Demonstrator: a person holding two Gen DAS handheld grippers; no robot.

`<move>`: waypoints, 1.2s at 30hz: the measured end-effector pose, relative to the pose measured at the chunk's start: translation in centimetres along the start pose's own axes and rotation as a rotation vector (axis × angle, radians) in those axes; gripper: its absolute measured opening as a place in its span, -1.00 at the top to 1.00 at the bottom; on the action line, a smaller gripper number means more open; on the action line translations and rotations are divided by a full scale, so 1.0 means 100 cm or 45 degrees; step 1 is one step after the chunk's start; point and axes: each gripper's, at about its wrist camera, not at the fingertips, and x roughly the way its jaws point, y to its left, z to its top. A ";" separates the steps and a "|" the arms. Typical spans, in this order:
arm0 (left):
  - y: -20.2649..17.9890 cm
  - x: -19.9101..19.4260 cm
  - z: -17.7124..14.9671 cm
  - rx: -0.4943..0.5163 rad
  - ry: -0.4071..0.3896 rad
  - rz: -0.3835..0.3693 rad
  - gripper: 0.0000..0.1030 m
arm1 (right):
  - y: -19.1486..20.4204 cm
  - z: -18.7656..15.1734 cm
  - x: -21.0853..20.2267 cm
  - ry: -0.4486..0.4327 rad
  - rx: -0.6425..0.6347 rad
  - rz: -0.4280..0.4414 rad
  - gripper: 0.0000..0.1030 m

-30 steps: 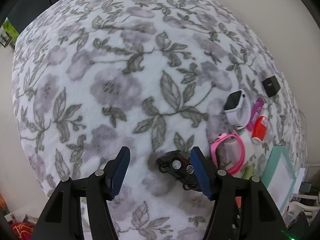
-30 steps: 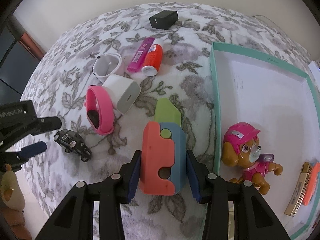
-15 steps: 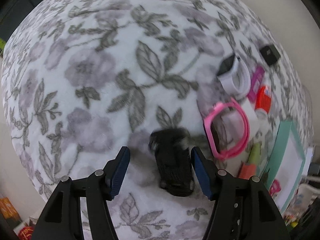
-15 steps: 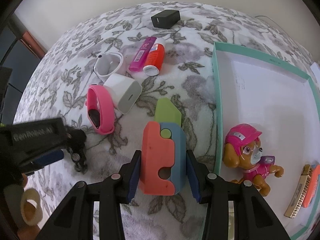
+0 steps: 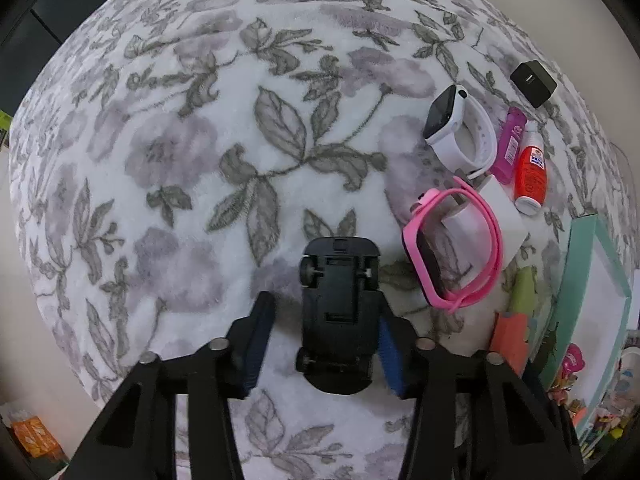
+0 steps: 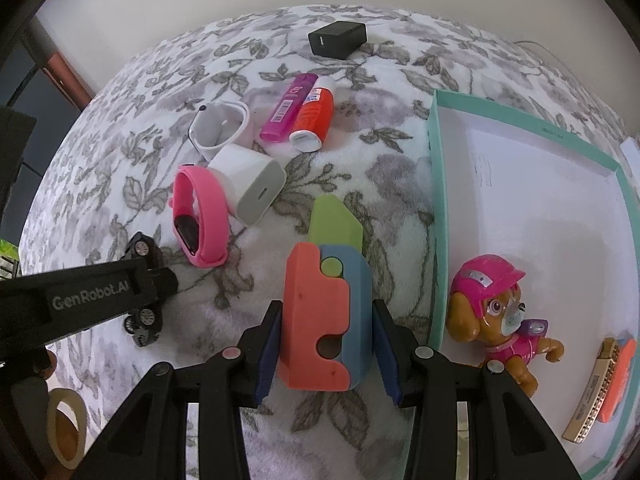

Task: Organize rigid objects
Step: 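Lift the black car with the left tool while the right tool lifts the foam block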

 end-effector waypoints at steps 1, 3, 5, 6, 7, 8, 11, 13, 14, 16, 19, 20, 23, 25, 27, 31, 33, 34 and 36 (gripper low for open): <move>0.000 -0.001 0.001 0.000 -0.002 0.002 0.11 | 0.001 0.000 0.000 -0.003 -0.010 -0.008 0.12; -0.003 -0.001 0.002 0.009 -0.007 0.011 0.11 | 0.005 -0.001 0.001 -0.007 -0.045 -0.035 0.12; -0.006 0.000 0.003 0.028 -0.017 0.028 0.11 | 0.008 -0.001 0.001 -0.010 -0.072 -0.057 0.12; -0.008 0.002 0.004 0.036 -0.021 0.034 0.12 | 0.009 -0.002 0.001 -0.011 -0.078 -0.063 0.12; -0.011 0.002 0.004 0.041 -0.025 0.039 0.13 | 0.009 -0.002 0.002 -0.012 -0.080 -0.067 0.12; -0.013 0.002 0.004 0.046 -0.029 0.043 0.13 | 0.010 -0.002 0.002 -0.012 -0.083 -0.070 0.11; -0.016 0.002 0.005 0.052 -0.035 0.050 0.14 | 0.013 -0.002 0.002 -0.014 -0.106 -0.098 0.11; -0.016 0.002 0.004 0.052 -0.035 0.050 0.14 | 0.014 -0.002 0.003 -0.015 -0.110 -0.104 0.11; -0.017 0.002 0.005 0.051 -0.035 0.050 0.14 | 0.014 -0.002 0.002 -0.015 -0.109 -0.101 0.11; -0.013 0.002 0.004 0.052 -0.036 0.051 0.14 | 0.015 -0.002 0.003 -0.016 -0.113 -0.104 0.12; -0.014 0.001 0.004 0.053 -0.035 0.050 0.15 | 0.015 -0.005 0.001 -0.017 -0.101 -0.095 0.12; -0.013 0.002 0.004 0.050 -0.034 0.046 0.17 | 0.014 -0.005 0.001 -0.017 -0.086 -0.083 0.12; -0.008 -0.002 0.006 0.007 -0.030 -0.006 0.34 | 0.006 -0.003 0.001 -0.020 -0.025 -0.032 0.12; -0.004 -0.005 0.006 -0.014 -0.023 -0.034 0.34 | 0.001 -0.002 0.000 -0.018 0.019 0.005 0.13; -0.003 -0.006 0.007 -0.028 -0.021 -0.044 0.34 | -0.004 -0.001 -0.003 -0.022 0.059 0.036 0.13; 0.004 -0.011 0.008 -0.049 -0.031 -0.082 0.34 | -0.007 0.001 -0.005 -0.031 0.084 0.066 0.13; 0.006 -0.016 0.011 -0.052 -0.052 -0.090 0.34 | -0.008 0.001 -0.007 -0.036 0.093 0.081 0.13; 0.008 -0.019 0.011 -0.054 -0.061 -0.095 0.34 | -0.007 0.000 -0.009 -0.040 0.096 0.085 0.13; 0.009 -0.026 0.013 -0.060 -0.086 -0.103 0.34 | -0.007 0.001 -0.013 -0.057 0.109 0.107 0.13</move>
